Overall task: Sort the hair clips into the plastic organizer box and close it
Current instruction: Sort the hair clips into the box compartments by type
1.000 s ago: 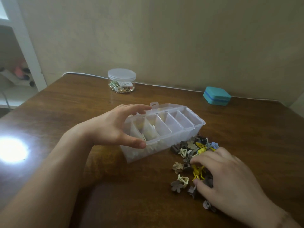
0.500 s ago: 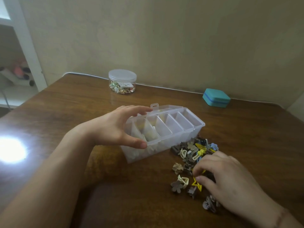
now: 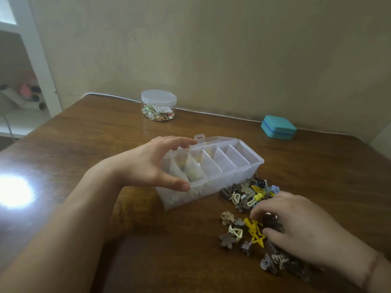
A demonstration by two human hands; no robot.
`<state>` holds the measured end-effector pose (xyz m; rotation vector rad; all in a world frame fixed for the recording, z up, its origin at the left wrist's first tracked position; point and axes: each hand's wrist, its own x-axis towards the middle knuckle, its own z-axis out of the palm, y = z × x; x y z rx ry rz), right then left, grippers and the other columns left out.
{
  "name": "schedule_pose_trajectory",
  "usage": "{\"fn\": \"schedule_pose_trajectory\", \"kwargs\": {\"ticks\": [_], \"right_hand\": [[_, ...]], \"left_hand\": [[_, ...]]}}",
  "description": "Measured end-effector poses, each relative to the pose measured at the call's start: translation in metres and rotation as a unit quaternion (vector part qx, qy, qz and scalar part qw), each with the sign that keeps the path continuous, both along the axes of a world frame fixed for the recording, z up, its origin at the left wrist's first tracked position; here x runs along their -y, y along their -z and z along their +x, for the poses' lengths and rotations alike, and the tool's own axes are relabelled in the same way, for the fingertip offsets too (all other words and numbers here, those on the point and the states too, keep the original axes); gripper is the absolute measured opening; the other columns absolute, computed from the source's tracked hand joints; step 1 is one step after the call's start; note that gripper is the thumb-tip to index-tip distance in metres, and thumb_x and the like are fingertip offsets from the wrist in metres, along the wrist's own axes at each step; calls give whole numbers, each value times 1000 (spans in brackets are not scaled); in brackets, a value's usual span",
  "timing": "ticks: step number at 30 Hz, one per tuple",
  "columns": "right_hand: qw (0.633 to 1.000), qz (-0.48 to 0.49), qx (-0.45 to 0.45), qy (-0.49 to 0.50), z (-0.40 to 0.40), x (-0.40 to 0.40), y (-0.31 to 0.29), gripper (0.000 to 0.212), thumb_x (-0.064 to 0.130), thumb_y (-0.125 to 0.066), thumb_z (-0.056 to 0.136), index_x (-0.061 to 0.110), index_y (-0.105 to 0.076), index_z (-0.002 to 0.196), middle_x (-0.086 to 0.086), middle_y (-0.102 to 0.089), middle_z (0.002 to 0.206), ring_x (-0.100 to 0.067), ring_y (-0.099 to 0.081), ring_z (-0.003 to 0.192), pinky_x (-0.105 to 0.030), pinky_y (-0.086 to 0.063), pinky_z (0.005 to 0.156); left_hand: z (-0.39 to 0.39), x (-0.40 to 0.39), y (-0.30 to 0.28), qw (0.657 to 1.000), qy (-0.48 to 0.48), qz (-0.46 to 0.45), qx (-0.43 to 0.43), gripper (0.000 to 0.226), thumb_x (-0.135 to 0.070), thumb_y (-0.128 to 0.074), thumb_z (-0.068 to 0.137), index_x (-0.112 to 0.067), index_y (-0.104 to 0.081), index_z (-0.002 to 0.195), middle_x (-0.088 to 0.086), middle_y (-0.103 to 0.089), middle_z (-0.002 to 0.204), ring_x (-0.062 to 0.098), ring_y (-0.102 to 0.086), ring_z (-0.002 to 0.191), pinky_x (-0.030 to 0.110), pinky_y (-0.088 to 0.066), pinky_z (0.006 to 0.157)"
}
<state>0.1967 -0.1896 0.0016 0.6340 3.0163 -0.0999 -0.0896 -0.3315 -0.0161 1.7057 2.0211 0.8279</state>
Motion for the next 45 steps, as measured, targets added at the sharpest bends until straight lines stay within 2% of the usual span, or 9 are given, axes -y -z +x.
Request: {"fn": "schedule_pose_trajectory", "kwargs": {"ticks": [3,9,14,19,24,29,36,42,45], "right_hand": [[998,54,23,-32,-9,2,3,29,44,-56,90,47,-55,118,31,-52,107,2,-40,107,-22,-37,91],[996,76,11,-45,-13,-1,0,21,50,-51,92,45,-55,112,28,-49,107,2,-42,103,-23,-39,91],[993,-39,-109,2,-23,-2,-24,9,50,-59,82,55,-54,87,27,-58,88,6,-57,83,-16,-47,72],[951,-163,-264,4,-84,2,-42,18,31,-74,81,36,-68,98,14,-68,82,1,-64,76,-14,-52,61],[974,-128,-189,12,-128,-7,-30,14,32,-70,86,30,-71,99,15,-68,85,4,-59,75,-15,-43,61],[973,-84,-214,-21,-88,-4,-38,13,27,-67,87,38,-68,94,20,-65,83,2,-57,70,-11,-41,60],[999,-8,36,-23,-11,9,-15,23,58,-58,82,53,-53,104,31,-57,97,9,-53,95,-18,-47,83],[998,-19,-32,47,-11,21,5,16,56,-58,84,48,-53,97,24,-54,79,10,-45,82,-12,-37,64],[997,-4,-46,55,-18,22,10,17,50,-58,86,45,-56,103,23,-56,80,6,-47,85,-12,-37,66]], "left_hand": [[0,0,0,1000,-1,-1,0,97,-72,-75,55,-56,-32,140,-26,-41,141,-4,-36,130,31,-35,107],[0,1,0,1000,-2,-3,1,97,-71,-76,55,-56,-32,140,-27,-40,141,-6,-35,129,29,-35,106],[0,1,0,1000,-1,-1,-2,96,-69,-78,58,-55,-31,141,-27,-40,141,-5,-34,130,29,-34,107],[1,2,-1,1000,-1,0,-7,97,-71,-75,57,-54,-31,142,-27,-40,141,-3,-33,131,32,-34,109],[2,2,-2,1000,0,-2,-10,97,-71,-74,57,-55,-30,142,-25,-40,142,-2,-33,131,33,-34,110],[2,2,-1,1000,-3,7,-12,97,-69,-75,56,-53,-33,142,-24,-43,138,-4,-35,128,24,-33,105],[2,2,-1,1000,-6,5,-3,97,-68,-77,55,-54,-34,141,-25,-43,138,-4,-36,129,27,-33,107],[3,2,-1,1000,-7,1,-6,99,-70,-76,55,-52,-34,142,-25,-43,139,-5,-36,129,30,-35,109],[3,2,-2,1000,-7,-2,-5,100,-72,-75,54,-51,-33,142,-26,-42,140,-5,-36,130,30,-35,109]]}}
